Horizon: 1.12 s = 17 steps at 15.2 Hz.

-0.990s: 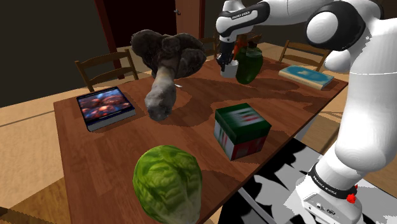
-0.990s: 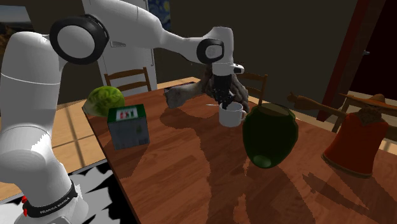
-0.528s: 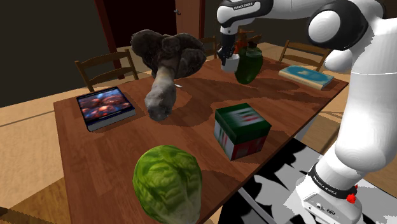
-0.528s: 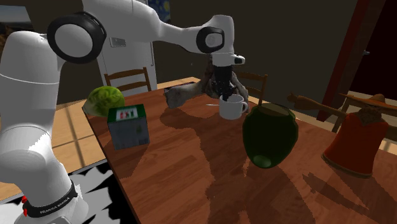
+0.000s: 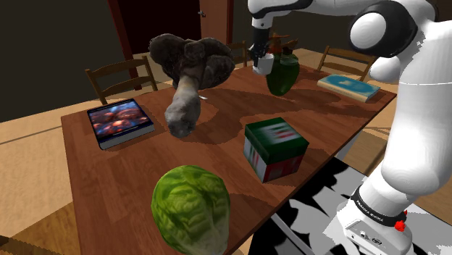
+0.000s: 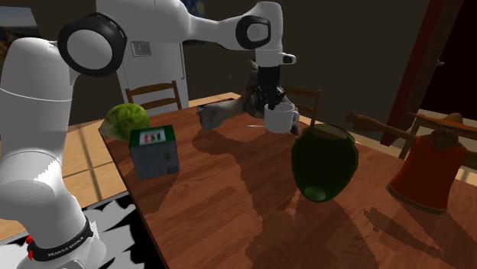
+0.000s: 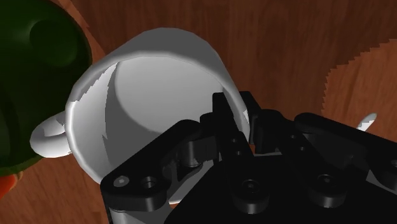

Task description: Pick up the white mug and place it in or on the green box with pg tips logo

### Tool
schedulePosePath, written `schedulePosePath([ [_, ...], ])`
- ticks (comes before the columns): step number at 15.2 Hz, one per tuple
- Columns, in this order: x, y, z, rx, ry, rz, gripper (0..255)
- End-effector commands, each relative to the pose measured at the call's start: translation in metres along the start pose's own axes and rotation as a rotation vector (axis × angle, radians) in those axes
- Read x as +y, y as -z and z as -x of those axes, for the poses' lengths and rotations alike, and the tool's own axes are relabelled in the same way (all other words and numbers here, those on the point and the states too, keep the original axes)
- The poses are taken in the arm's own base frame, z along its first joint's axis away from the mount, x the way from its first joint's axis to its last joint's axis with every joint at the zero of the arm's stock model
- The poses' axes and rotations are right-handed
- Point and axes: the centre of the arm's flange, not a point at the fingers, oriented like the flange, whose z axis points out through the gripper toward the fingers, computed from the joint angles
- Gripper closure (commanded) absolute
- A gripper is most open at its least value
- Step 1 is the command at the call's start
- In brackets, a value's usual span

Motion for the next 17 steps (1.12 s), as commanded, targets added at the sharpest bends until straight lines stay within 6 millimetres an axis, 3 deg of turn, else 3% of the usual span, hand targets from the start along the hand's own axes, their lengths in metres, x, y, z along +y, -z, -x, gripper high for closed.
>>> schedulePosePath([
  [1,0.0,0.011,0.0,0.0,0.0,0.0,255],
  [6,0.002,0.037,-0.001,0.0,0.0,0.0,255],
  [17,-0.09,0.052,0.11,0.0,0.0,0.0,255],
])
